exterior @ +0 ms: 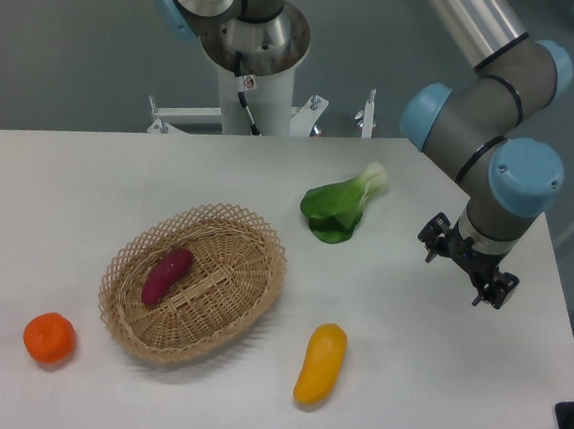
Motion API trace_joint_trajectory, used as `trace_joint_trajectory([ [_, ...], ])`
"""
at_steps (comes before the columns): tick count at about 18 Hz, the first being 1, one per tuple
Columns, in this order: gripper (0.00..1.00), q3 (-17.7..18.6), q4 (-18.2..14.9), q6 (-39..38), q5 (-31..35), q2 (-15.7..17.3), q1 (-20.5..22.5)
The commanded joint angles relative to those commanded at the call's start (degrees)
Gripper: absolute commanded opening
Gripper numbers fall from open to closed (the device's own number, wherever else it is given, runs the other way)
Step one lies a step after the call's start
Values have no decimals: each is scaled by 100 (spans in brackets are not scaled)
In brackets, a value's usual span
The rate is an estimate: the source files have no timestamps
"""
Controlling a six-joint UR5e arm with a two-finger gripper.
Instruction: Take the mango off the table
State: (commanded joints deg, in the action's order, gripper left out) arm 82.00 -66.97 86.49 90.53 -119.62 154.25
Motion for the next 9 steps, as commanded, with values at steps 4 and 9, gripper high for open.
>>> trace_joint_trajectory([
  [4,100,0,0,-18,-9,9,0],
  [9,100,-9,-26,-36,-88,9,9],
])
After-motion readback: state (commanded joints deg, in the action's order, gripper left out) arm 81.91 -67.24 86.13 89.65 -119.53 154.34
